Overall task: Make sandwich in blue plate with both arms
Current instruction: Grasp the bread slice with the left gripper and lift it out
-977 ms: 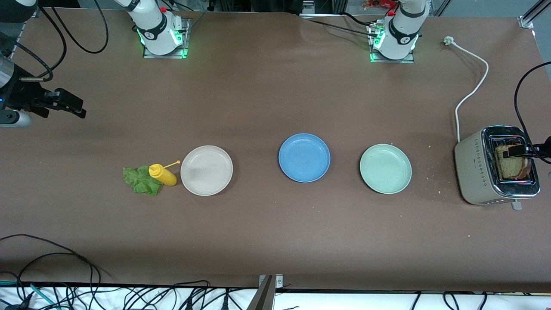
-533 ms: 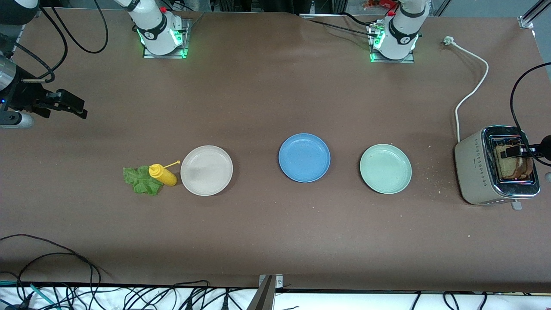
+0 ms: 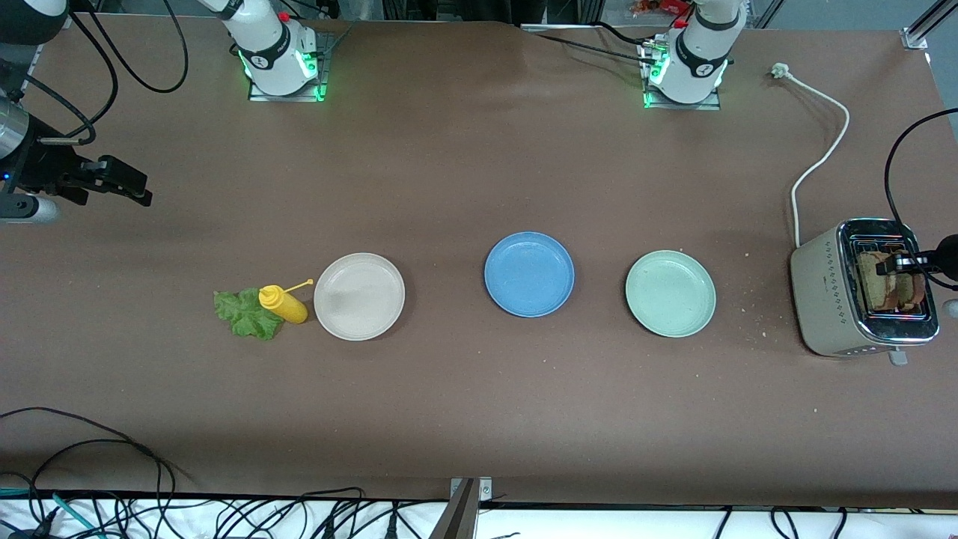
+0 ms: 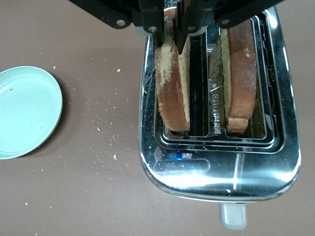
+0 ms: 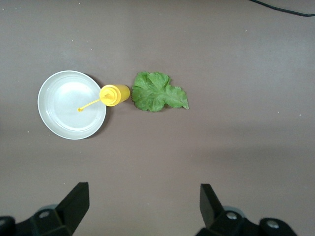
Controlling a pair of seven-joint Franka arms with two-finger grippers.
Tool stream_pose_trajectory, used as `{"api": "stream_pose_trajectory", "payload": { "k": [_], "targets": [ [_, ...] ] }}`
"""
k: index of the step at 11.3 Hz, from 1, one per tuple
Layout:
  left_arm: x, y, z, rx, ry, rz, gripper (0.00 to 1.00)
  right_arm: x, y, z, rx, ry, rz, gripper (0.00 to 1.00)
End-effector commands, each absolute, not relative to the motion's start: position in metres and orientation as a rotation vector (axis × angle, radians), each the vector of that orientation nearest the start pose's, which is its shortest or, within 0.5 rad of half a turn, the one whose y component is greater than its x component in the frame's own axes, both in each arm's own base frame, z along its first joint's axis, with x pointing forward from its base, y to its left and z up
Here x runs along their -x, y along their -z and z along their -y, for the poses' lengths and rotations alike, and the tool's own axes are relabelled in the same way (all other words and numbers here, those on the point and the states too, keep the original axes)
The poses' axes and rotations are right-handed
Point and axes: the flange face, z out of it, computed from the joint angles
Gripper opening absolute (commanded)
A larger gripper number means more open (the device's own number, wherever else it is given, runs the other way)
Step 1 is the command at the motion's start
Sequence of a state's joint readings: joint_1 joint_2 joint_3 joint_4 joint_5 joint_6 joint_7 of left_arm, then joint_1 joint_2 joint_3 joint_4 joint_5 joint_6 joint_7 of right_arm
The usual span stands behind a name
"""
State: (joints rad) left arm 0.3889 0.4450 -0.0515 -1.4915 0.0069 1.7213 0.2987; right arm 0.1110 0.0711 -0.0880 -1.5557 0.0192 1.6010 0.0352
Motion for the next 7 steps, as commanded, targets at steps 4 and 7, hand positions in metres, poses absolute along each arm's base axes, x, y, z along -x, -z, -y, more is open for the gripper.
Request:
{"api": "stream_pose_trajectory", "payload": {
  "k": [4, 7],
  "targets": [
    [-0.620, -0.486, -0.193, 3.074, -0.315, -0.057, 0.00, -0.574, -0.598, -0.015, 3.124, -0.032, -0.030, 1.00],
    [-0.620, -0.541, -0.133, 3.017, -0.283, -0.191, 0.00, -0.575, -0.597, -0.017, 3.124, -0.027, -0.028, 1.00]
  ]
}}
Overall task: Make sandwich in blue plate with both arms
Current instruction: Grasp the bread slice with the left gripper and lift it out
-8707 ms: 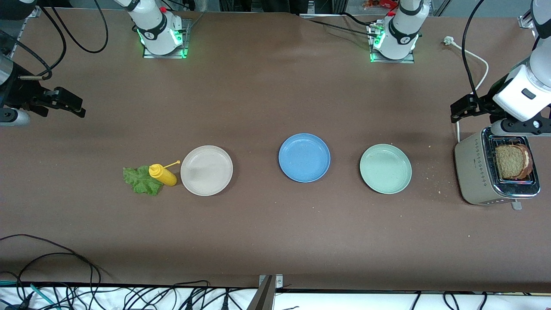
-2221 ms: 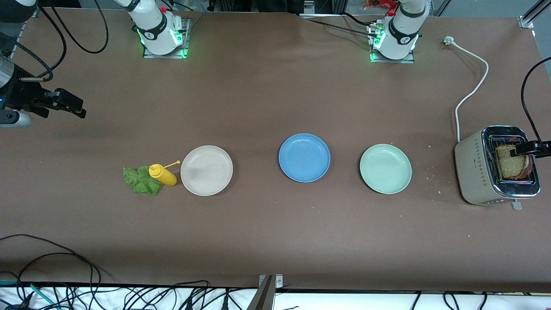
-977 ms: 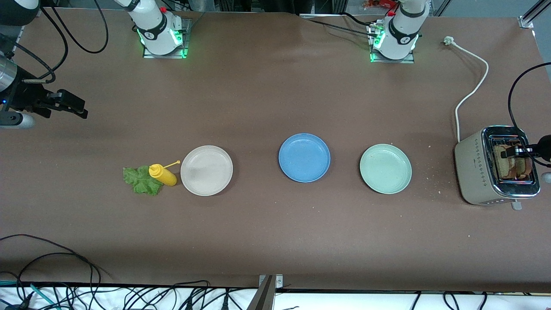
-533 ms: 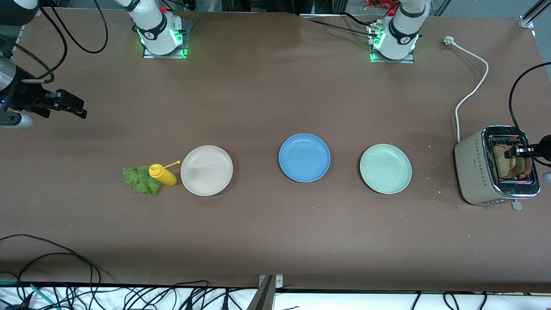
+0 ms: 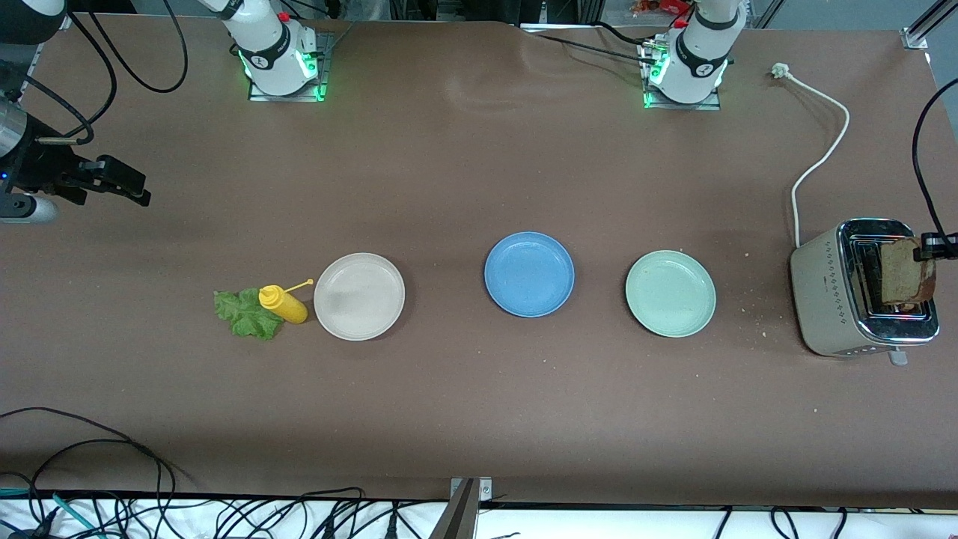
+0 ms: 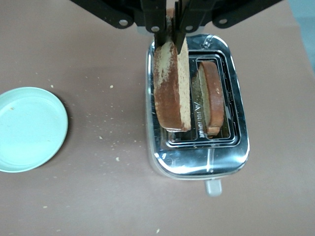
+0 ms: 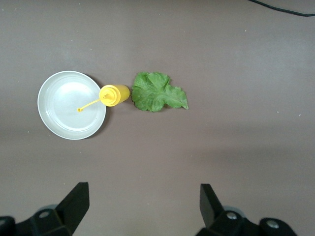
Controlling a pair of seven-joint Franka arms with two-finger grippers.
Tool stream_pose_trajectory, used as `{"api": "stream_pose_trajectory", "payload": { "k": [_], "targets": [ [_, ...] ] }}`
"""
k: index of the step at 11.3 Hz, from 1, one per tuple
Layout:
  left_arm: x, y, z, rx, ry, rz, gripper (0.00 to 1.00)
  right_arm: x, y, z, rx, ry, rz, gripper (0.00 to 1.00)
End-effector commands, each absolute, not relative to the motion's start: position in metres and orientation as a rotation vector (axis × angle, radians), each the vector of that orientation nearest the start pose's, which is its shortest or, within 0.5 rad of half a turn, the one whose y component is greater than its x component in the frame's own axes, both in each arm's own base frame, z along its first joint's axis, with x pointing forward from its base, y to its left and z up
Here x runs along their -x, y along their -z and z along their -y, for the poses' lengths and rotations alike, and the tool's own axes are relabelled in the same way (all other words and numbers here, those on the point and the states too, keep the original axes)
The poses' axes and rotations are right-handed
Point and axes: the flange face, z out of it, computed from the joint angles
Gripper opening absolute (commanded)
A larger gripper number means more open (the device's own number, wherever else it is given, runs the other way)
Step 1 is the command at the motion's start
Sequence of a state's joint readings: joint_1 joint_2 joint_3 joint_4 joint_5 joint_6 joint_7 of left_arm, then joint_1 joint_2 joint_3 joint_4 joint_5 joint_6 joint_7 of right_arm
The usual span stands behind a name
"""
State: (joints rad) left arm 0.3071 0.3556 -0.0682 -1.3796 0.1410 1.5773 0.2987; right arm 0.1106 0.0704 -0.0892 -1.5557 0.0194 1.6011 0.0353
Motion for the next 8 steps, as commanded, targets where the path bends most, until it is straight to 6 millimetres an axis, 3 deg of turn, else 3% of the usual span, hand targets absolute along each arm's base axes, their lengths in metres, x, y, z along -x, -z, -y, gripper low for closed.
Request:
{"api": "stream_pose_trajectory", "payload": {
  "k": [1, 3, 5, 6, 8],
  "targets": [
    [-0.622, -0.552, -0.102, 3.022, -0.283, -0.264, 0.00, -0.575, -0.597, -0.017, 3.124, -0.029, -0.025, 1.00],
    [-0.619, -0.561, -0.027, 3.060, -0.310, -0.446, 0.00, -0.575, -0.597, -0.017, 3.126, -0.029, -0.023, 1.00],
    [-0.618, -0.558, 0.032, 3.148, -0.315, -0.591, 0.00, -0.575, -0.598, -0.019, 3.124, -0.024, -0.018, 1.00],
    [-0.616, -0.551, 0.065, 3.203, -0.341, -0.636, 0.00, -0.575, -0.598, -0.019, 3.124, -0.024, -0.018, 1.00],
    [-0.622, -0.513, 0.132, 3.370, -0.474, -0.771, 0.00, -0.575, -0.596, -0.019, 3.124, -0.029, -0.016, 1.00]
  ]
}}
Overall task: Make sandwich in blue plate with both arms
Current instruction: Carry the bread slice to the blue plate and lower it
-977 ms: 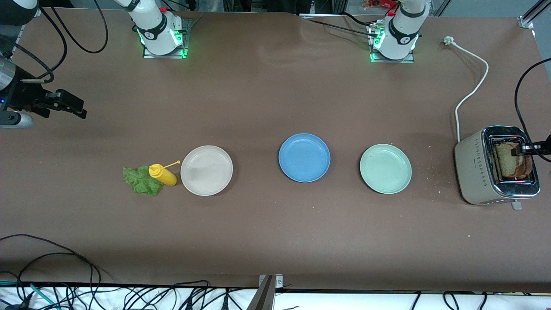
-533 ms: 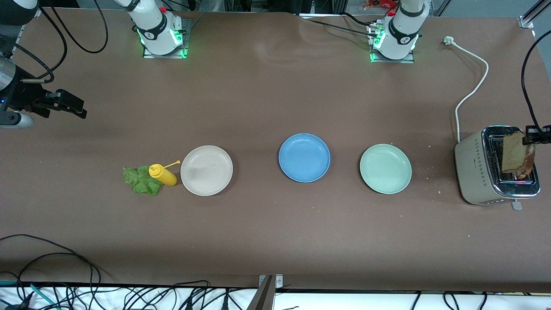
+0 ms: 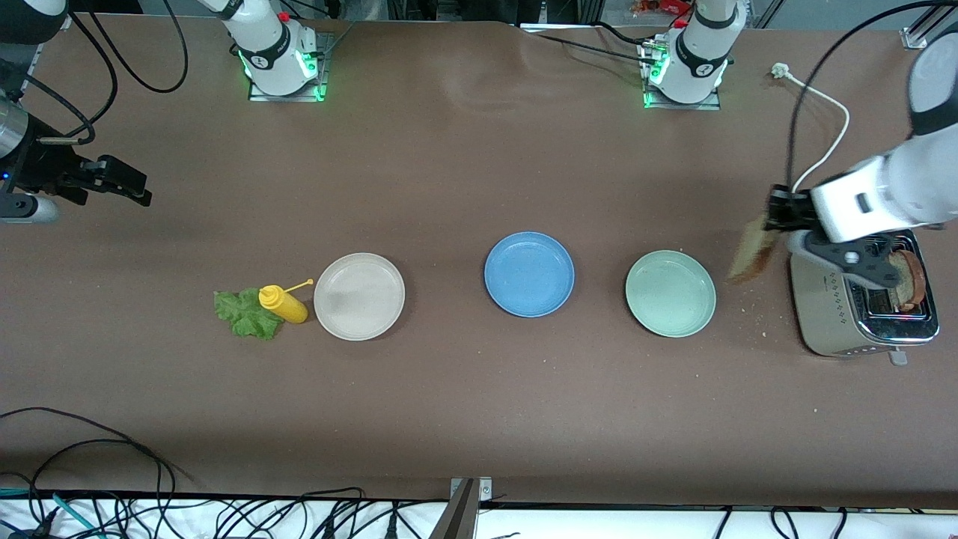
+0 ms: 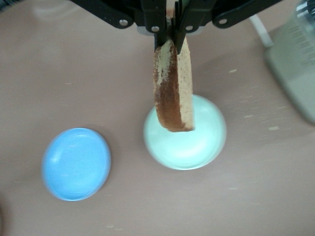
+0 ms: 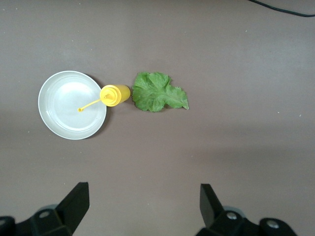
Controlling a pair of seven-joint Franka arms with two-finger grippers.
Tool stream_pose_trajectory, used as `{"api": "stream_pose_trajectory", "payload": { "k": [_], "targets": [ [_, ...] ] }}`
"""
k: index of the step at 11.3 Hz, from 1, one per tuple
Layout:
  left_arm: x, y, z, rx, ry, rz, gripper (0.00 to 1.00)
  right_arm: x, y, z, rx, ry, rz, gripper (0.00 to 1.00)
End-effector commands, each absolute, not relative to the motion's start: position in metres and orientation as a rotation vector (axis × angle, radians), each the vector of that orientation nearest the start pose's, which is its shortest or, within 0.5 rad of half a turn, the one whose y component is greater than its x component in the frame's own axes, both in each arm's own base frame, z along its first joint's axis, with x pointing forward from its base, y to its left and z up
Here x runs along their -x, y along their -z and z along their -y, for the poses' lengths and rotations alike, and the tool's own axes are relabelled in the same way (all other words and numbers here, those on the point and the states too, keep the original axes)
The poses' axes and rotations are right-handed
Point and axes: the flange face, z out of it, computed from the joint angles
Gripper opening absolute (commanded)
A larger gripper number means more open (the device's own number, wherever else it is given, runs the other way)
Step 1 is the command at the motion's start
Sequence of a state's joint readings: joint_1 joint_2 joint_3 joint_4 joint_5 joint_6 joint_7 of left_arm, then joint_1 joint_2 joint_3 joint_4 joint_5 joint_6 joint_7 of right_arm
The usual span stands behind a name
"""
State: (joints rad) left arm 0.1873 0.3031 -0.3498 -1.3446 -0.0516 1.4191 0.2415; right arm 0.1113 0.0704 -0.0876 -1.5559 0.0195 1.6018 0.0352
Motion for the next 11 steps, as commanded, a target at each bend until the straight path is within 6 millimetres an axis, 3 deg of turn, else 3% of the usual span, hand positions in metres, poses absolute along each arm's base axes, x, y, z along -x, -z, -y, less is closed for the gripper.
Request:
{"api": "stream_pose_trajectory", "payload": {
  "k": [1, 3, 4, 6, 7, 9, 11],
  "targets": [
    [-0.625, -0.491, 0.158, 3.422, -0.547, -0.805, 0.00, -0.577, -0.594, -0.019, 3.126, -0.029, -0.016, 1.00],
    [-0.641, -0.475, 0.174, 3.651, -0.542, -0.623, 0.00, -0.578, -0.594, -0.019, 3.126, -0.029, -0.016, 1.00],
    [-0.652, -0.455, 0.171, 3.730, -0.550, -0.553, 0.00, -0.578, -0.594, -0.019, 3.125, -0.029, -0.016, 1.00],
    [-0.676, -0.384, 0.157, 3.891, -0.620, -0.416, 0.00, -0.577, -0.594, -0.018, 3.125, -0.032, -0.018, 1.00],
    [-0.678, -0.347, 0.159, 3.987, -0.627, -0.513, 0.00, -0.578, -0.595, -0.017, 3.125, -0.024, -0.021, 1.00],
    [-0.667, -0.288, 0.135, 4.098, -0.575, -0.638, 0.00, -0.578, -0.595, -0.012, 3.125, -0.024, -0.025, 1.00],
    [-0.639, -0.226, 0.139, 4.261, -0.341, -0.730, 0.00, -0.583, -0.585, -0.012, 3.128, -0.050, -0.028, 1.00]
  ]
}}
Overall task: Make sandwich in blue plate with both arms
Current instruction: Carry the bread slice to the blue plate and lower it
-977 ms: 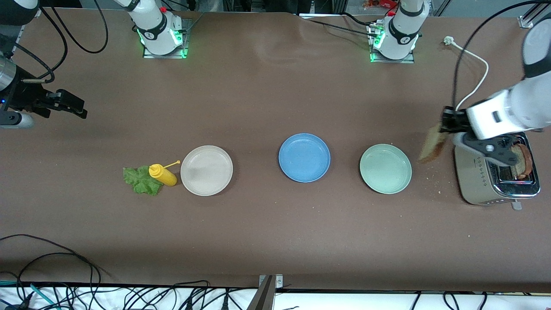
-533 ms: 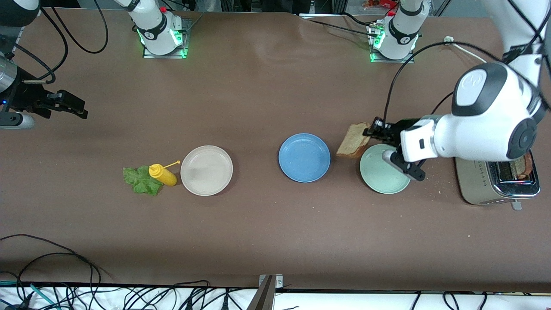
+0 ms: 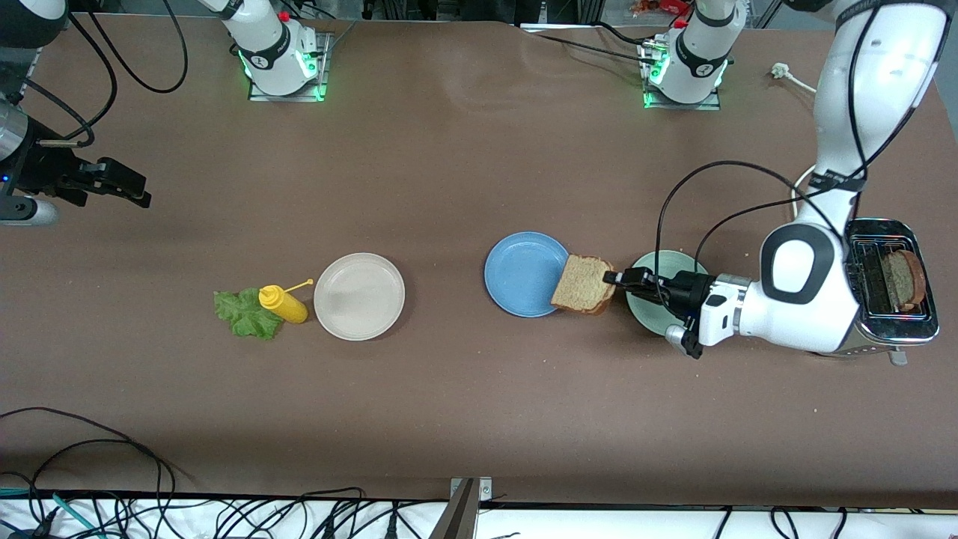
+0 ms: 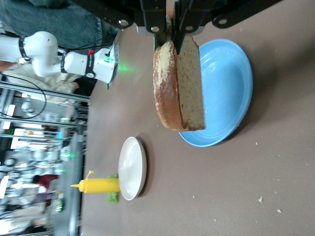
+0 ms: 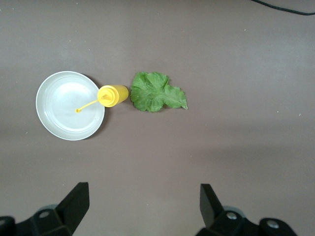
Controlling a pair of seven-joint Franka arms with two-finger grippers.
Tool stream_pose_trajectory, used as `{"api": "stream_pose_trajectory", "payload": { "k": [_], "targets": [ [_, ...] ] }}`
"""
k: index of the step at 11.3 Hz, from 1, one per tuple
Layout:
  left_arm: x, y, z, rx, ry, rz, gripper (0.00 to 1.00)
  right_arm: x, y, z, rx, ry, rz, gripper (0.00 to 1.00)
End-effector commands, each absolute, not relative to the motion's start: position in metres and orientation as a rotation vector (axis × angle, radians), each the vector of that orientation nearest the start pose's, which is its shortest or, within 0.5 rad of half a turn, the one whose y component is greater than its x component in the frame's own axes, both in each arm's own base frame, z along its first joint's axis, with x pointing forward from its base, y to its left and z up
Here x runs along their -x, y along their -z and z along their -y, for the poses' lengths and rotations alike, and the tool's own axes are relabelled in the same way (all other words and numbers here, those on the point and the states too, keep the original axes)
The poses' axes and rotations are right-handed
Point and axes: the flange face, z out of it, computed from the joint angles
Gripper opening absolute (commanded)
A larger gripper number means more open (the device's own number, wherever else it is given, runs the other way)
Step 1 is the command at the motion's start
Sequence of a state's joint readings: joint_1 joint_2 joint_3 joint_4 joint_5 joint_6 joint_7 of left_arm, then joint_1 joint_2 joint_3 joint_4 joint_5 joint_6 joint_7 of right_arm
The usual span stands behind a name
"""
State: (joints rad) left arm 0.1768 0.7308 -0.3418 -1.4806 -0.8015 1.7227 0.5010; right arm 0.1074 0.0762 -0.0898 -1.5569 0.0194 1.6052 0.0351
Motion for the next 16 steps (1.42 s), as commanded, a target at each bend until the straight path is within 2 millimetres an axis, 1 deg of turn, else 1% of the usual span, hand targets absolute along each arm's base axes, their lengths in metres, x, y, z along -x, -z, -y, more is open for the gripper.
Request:
{"api": "stream_pose_trajectory", "payload": {
  "k": [1, 2, 3, 4, 5, 6, 7, 8, 9, 10, 11, 12, 13, 15, 16],
  "targets": [
    [-0.627, -0.211, 0.149, -1.879, 0.130, 0.302, 0.00, -0.583, -0.584, -0.010, 3.130, -0.053, -0.028, 1.00],
    [-0.626, -0.209, 0.150, -1.883, 0.132, 0.300, 0.00, -0.583, -0.585, -0.007, 3.130, -0.050, -0.030, 1.00],
    [-0.622, -0.201, 0.152, -1.874, 0.132, 0.299, 0.00, -0.583, -0.586, -0.004, 3.134, -0.048, -0.037, 1.00],
    [-0.619, -0.187, 0.155, -1.881, 0.087, 0.319, 0.00, -0.583, -0.594, -0.010, 3.139, -0.024, -0.044, 1.00],
    [-0.612, -0.176, 0.172, -1.872, 0.043, 0.352, 0.00, -0.584, -0.598, -0.010, 3.140, -0.012, -0.041, 1.00],
    [-0.603, -0.168, 0.184, -1.861, 0.022, 0.353, 0.00, -0.583, -0.598, -0.004, 3.139, -0.016, -0.046, 1.00],
    [-0.593, -0.158, 0.192, -1.881, 0.029, 0.352, 0.00, -0.583, -0.597, -0.004, 3.139, -0.023, -0.048, 1.00],
    [-0.588, -0.152, 0.195, -1.888, 0.025, 0.353, 0.00, -0.581, -0.599, -0.003, 3.140, -0.028, -0.048, 1.00],
    [-0.585, -0.151, 0.205, -1.884, 0.034, 0.359, 0.00, -0.581, -0.598, 0.003, 3.141, -0.035, -0.053, 1.00],
    [-0.577, -0.144, 0.205, -1.883, 0.045, 0.363, 0.00, -0.579, -0.599, 0.013, 3.135, -0.052, -0.082, 1.00],
    [-0.575, -0.138, 0.205, -1.881, 0.022, 0.392, 0.00, -0.578, -0.600, 0.013, 3.135, -0.052, -0.080, 1.00],
    [-0.576, -0.136, 0.202, -1.882, 0.020, 0.390, 0.21, -0.577, -0.599, 0.012, 3.134, -0.061, -0.075, 1.00],
    [-0.581, -0.140, 0.195, -1.890, -0.002, 0.410, 0.99, -0.577, -0.596, 0.008, 3.135, -0.088, -0.063, 1.00],
    [-0.593, -0.152, 0.173, -1.942, -0.025, 0.471, 1.00, -0.578, -0.594, 0.003, 3.130, -0.098, -0.070, 1.00],
    [-0.599, -0.162, 0.162, -1.983, -0.025, 0.535, 1.00, -0.578, -0.592, 0.005, 3.129, -0.102, -0.087, 1.00]
  ]
}}
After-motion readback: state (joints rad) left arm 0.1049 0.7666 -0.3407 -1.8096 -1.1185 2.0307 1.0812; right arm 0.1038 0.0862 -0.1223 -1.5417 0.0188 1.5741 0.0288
